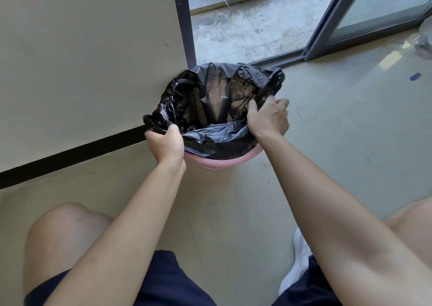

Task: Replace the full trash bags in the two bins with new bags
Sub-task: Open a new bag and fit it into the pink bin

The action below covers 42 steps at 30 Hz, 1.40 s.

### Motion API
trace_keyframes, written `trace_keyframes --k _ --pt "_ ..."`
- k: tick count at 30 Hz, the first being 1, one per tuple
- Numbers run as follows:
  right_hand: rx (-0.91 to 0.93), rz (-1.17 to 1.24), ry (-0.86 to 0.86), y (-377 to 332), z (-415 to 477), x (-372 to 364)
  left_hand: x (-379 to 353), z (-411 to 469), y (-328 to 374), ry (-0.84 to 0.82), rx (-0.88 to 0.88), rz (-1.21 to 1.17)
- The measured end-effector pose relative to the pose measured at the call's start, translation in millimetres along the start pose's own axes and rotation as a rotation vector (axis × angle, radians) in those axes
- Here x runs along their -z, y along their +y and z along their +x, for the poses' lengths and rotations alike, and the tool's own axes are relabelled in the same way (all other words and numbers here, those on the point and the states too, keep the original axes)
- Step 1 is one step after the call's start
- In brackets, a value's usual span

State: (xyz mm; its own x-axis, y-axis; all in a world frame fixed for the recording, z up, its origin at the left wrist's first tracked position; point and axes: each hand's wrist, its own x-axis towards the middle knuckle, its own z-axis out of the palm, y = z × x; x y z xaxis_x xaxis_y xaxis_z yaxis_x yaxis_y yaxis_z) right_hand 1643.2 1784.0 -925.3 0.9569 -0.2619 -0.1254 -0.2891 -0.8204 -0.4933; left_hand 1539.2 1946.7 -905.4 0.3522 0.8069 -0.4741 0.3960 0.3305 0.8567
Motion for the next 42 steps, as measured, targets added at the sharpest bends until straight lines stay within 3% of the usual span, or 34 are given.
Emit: trace_keyframes --k 4,7,10,12,15,17,20,22,24,26,28,31,33,36,39,42 --pt "-0.153 0.433 0.061 -1 -12 3 10 5 -9 0.109 0.010 -0.081" --pt "-0.472 0.909 0.136 15 -24 -1 7 3 -21 0.159 0.056 -0.115" --pt "-0.797 1.346 0.083 34 -30 -13 5 2 -35 0.231 -0.018 -0.080" --pt "-0.837 1.461 0.015 41 -33 -18 5 6 -43 0.276 -0.088 -0.033" --pt "-0.737 1.441 -0.045 40 -39 -27 3 13 -47 0.295 -0.168 0.029" --pt "-0.689 1.294 -0.002 39 -40 -35 0 17 -44 0.282 -0.183 0.028" --pt "-0.669 1.066 0.108 42 -47 -34 -1 23 -42 0.178 -0.073 -0.201" --pt "-0.668 1.084 0.134 46 -54 -38 6 26 -48 0.147 0.023 -0.357" --pt "-0.699 1.277 0.095 45 -66 -41 13 28 -56 0.191 0.072 -0.395" --pt "-0.725 1.402 0.046 45 -78 -44 21 27 -65 0.268 0.017 -0.316" --pt "-0.649 1.292 0.048 51 -85 -47 32 25 -74 0.284 -0.072 -0.166" --pt "-0.546 1.051 0.028 64 -87 -51 46 23 -85 0.035 -0.079 -0.162" --pt "-0.568 1.130 -0.043 71 -81 -48 47 20 -82 -0.135 -0.113 -0.177" --pt "-0.568 1.258 -0.069 76 -75 -47 42 18 -83 -0.166 -0.245 -0.082" --pt "-0.422 1.047 -0.031 79 -81 -56 44 27 -101 -0.091 -0.385 0.195" --pt "-0.303 0.837 0.050 78 -78 -62 43 28 -109 -0.126 -0.420 0.445"
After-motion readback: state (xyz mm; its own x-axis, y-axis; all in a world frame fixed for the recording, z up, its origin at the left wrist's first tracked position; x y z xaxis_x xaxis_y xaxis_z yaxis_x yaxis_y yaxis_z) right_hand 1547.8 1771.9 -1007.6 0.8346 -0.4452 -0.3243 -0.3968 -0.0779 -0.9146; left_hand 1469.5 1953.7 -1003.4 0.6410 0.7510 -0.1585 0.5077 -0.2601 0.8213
